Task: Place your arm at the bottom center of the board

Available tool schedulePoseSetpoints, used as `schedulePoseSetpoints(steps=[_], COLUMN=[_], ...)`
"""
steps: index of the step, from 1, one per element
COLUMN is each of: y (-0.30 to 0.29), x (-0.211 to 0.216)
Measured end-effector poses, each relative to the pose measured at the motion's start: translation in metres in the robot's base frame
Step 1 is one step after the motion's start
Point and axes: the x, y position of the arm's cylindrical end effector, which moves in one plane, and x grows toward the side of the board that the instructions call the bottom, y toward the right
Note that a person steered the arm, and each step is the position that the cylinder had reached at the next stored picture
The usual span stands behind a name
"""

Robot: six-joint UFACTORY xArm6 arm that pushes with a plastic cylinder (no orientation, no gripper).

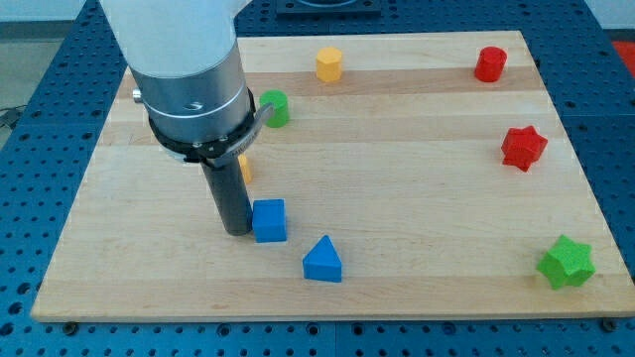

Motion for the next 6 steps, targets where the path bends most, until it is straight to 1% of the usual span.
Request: schedulePoseSetpoints(steps=[1, 4, 5, 6], y=[0.000, -0.042, -0.031, 0.001], x=[-0.006, 0.048, 0.064, 0.092])
